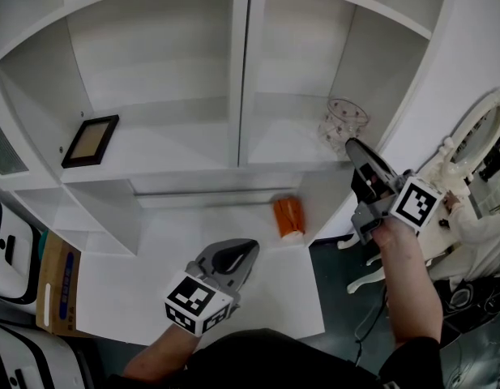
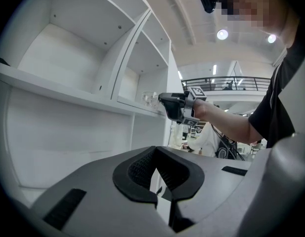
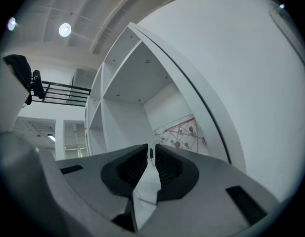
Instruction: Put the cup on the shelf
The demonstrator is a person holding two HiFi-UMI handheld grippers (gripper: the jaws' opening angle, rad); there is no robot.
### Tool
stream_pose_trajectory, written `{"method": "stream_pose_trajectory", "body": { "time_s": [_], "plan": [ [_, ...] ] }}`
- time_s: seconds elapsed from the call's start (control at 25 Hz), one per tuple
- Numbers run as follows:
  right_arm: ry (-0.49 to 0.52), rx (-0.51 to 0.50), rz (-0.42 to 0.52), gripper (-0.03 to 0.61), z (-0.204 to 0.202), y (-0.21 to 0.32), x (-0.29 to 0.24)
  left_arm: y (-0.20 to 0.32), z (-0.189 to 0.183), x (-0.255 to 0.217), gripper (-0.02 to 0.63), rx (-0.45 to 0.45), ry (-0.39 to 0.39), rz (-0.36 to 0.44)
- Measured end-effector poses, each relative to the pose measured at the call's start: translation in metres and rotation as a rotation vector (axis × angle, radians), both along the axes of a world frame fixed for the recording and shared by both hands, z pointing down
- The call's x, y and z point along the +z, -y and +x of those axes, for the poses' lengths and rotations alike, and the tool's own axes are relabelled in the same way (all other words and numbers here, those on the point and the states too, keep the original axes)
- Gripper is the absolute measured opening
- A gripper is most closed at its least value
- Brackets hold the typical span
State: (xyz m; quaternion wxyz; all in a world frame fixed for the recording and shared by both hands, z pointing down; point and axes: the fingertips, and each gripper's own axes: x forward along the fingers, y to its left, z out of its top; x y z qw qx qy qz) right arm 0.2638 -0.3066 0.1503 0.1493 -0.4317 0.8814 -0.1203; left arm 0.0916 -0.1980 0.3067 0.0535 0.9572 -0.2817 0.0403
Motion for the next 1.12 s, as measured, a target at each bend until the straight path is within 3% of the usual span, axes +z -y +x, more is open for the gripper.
{"method": "stream_pose_trajectory", "body": {
  "time_s": [0.28,0.76,1.12],
  "plan": [
    [-0.01,0.141,0.003,0.038,0.021,-0.006,0.002,0.001,-0.004,0.0,0.011,0.0,-0.007,0.0],
    [-0.051,0.146,0.006,0.037,0.014,0.003,-0.001,-0.003,-0.007,0.001,0.011,0.01,-0.011,-0.002],
    [-0.185,0.221,0.029,0.037,0.012,0.0,-0.003,-0.005,-0.012,-0.002,0.011,0.006,-0.02,0.008]
  ]
}}
